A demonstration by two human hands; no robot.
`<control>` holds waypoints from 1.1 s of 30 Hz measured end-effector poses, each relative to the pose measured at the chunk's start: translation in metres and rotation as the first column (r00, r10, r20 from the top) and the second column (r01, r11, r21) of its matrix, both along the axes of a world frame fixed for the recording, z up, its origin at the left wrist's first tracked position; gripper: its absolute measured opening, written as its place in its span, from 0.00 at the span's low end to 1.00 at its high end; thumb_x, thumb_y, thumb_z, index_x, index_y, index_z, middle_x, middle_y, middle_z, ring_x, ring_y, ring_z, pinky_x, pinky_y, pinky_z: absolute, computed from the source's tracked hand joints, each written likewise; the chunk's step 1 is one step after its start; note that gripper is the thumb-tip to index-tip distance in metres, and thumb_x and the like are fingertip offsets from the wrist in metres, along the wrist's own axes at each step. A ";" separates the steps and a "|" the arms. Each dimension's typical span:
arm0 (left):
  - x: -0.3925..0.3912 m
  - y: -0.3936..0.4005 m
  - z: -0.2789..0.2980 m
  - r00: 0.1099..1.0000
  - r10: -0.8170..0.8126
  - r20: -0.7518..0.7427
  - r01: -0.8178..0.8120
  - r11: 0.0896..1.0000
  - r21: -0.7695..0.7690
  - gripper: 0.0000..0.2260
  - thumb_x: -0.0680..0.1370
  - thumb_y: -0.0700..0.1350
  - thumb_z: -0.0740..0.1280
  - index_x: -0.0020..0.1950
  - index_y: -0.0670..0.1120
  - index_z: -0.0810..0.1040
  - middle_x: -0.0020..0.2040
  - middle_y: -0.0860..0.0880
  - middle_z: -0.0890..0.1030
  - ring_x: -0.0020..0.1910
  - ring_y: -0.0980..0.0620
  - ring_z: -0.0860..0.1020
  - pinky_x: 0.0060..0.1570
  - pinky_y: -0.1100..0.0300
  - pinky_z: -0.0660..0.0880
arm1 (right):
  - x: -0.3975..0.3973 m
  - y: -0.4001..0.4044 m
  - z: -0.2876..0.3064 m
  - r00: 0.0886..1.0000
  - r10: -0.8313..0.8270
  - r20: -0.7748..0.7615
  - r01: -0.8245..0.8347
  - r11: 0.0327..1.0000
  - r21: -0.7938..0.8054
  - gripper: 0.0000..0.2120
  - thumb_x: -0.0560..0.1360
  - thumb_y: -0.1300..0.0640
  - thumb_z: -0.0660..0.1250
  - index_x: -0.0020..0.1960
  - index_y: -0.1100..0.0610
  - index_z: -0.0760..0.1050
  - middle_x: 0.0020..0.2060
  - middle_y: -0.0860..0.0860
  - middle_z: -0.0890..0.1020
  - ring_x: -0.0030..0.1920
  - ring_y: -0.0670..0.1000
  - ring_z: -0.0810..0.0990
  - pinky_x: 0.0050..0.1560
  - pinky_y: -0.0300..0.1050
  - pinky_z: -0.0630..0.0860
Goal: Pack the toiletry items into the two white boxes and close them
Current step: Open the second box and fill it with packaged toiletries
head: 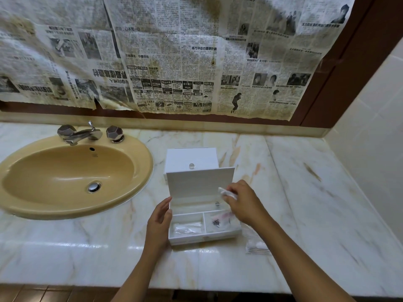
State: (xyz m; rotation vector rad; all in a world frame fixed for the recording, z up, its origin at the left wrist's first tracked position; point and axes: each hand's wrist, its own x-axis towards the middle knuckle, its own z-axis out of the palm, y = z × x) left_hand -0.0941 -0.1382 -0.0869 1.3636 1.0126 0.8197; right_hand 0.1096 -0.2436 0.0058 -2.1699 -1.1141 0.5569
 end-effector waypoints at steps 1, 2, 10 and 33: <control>0.000 0.000 0.000 1.000 0.000 0.003 0.000 1.000 -0.005 0.14 0.81 0.38 0.61 0.64 0.48 0.76 0.58 0.55 0.79 0.51 0.70 0.78 0.42 0.76 0.74 | -0.007 0.003 0.001 1.000 0.030 -0.003 -0.030 0.999 0.012 0.08 0.78 0.55 0.64 0.43 0.57 0.76 0.43 0.49 0.71 0.39 0.48 0.74 0.37 0.38 0.71; 0.000 0.000 0.000 1.000 0.000 0.003 0.000 1.000 -0.009 0.14 0.81 0.38 0.61 0.64 0.48 0.76 0.58 0.54 0.79 0.51 0.69 0.78 0.42 0.75 0.74 | -0.015 0.006 0.001 0.998 0.065 -0.005 -0.064 0.998 0.020 0.08 0.78 0.54 0.64 0.44 0.57 0.78 0.44 0.49 0.71 0.39 0.48 0.74 0.39 0.39 0.71; 0.001 0.002 0.000 1.000 0.014 -0.015 -0.014 1.000 -0.008 0.14 0.81 0.36 0.61 0.63 0.50 0.76 0.57 0.53 0.80 0.52 0.62 0.79 0.42 0.74 0.74 | -0.070 0.020 -0.004 0.947 0.299 0.119 -0.296 0.954 -0.043 0.15 0.79 0.60 0.61 0.65 0.53 0.75 0.58 0.51 0.79 0.60 0.51 0.74 0.61 0.42 0.69; 0.001 0.004 -0.005 0.999 0.010 -0.033 -0.010 1.000 0.025 0.15 0.81 0.35 0.60 0.64 0.47 0.76 0.58 0.51 0.79 0.50 0.69 0.78 0.43 0.76 0.74 | -0.086 0.024 -0.017 0.921 0.353 0.165 -0.327 0.930 -0.165 0.15 0.79 0.61 0.62 0.64 0.52 0.75 0.59 0.54 0.79 0.55 0.54 0.77 0.58 0.44 0.73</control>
